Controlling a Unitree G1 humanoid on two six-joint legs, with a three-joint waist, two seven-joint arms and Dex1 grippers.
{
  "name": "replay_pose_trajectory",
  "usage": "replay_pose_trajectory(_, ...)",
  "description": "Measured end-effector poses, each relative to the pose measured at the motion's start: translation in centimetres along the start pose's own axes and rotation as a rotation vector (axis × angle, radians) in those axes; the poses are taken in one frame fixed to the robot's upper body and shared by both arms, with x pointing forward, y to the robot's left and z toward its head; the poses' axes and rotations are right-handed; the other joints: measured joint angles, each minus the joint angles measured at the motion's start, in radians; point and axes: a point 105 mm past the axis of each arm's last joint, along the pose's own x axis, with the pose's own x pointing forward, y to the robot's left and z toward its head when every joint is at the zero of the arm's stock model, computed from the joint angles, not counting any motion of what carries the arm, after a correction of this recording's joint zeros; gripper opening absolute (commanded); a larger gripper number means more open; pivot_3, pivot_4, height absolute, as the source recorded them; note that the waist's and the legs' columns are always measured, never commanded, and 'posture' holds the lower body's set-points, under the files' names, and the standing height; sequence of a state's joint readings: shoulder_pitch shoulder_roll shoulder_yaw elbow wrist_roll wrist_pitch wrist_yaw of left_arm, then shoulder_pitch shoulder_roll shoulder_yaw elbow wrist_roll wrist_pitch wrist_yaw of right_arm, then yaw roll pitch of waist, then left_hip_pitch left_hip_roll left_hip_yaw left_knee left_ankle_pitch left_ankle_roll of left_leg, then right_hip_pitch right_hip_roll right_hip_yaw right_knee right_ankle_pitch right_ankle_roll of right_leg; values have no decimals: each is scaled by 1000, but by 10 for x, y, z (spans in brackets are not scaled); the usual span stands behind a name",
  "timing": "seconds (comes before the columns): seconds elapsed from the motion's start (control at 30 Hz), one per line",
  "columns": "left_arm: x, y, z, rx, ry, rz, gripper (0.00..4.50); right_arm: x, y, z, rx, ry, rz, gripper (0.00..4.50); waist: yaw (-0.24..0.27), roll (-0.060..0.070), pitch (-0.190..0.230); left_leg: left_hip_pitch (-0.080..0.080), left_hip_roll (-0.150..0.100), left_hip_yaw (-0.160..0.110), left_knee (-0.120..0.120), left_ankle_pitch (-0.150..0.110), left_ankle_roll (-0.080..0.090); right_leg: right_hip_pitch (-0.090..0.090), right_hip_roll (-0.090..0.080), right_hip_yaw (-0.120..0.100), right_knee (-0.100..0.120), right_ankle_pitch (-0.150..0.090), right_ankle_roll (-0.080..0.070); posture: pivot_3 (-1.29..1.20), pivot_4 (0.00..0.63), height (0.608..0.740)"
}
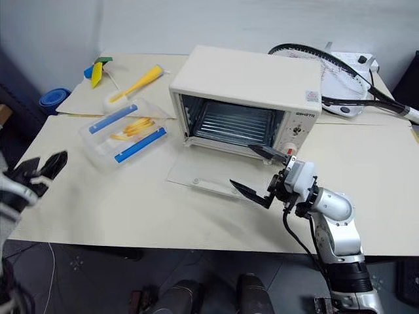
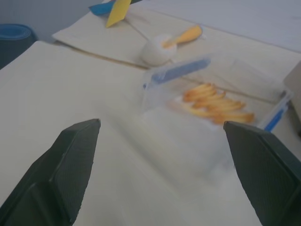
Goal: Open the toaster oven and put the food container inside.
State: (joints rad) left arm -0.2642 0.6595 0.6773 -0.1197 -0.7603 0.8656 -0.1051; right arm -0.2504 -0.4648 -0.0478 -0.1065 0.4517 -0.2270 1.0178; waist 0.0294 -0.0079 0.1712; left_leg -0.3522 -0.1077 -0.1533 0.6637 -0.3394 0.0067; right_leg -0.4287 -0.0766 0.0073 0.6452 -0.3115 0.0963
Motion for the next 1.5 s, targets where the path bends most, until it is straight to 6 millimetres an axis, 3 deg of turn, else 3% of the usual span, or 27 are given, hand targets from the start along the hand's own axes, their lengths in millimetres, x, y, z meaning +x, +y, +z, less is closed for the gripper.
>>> replay_pose_trajectory(0.17,48,-16,-6,-59,225,43,4464,-1,2,1,-6,2,3,4500,-17,0,0,0,0,1,1,0,0,-1,0,1,1,0,0,0,150,740)
replay_pose_trajectory(0.37,71,-16,-28,-72,392,100,4464,-3,3,-1,1,9,-12,4500,-34,0,0,-1,0,1,1,0,-1,-2,1,0,2,0,0,0,150,740)
replay_pose_trajectory(0.47,76,-16,-30,-69,417,107,3939,-3,2,-1,-4,12,-28,4500,-33,0,0,-1,0,1,1,0,-1,-2,0,0,2,0,0,0,150,740)
replay_pose_trajectory(0.67,80,-8,-31,-72,415,132,2132,-6,6,-3,-4,29,-57,4500,-32,0,0,-1,0,1,2,0,-1,-2,0,0,3,0,0,0,150,740)
replay_pose_trajectory(0.9,64,30,-8,-42,381,180,201,-12,10,-9,11,57,-70,4500,-40,0,0,-1,0,2,1,1,-1,-5,0,1,6,0,0,0,150,740)
replay_pose_trajectory(1.07,43,38,12,85,424,72,173,-12,11,-10,12,63,-59,4500,-34,0,0,-3,-1,2,2,0,-1,-6,-1,1,9,0,0,0,150,740)
replay_pose_trajectory(1.23,23,5,23,247,536,-151,173,-17,11,-12,7,94,-39,4500,-27,0,0,-3,-2,1,2,0,0,-5,-1,1,8,0,0,0,150,740)
replay_pose_trajectory(1.37,14,-43,12,314,628,-363,173,-27,9,-15,9,126,-56,4500,-28,0,0,-3,-1,1,2,0,0,-4,-1,1,8,0,0,0,150,740)
replay_pose_trajectory(1.5,21,-105,-7,323,611,-533,173,-40,11,-19,24,166,-85,4500,-25,0,0,-3,-1,1,3,1,0,-4,-1,1,8,0,0,0,150,740)
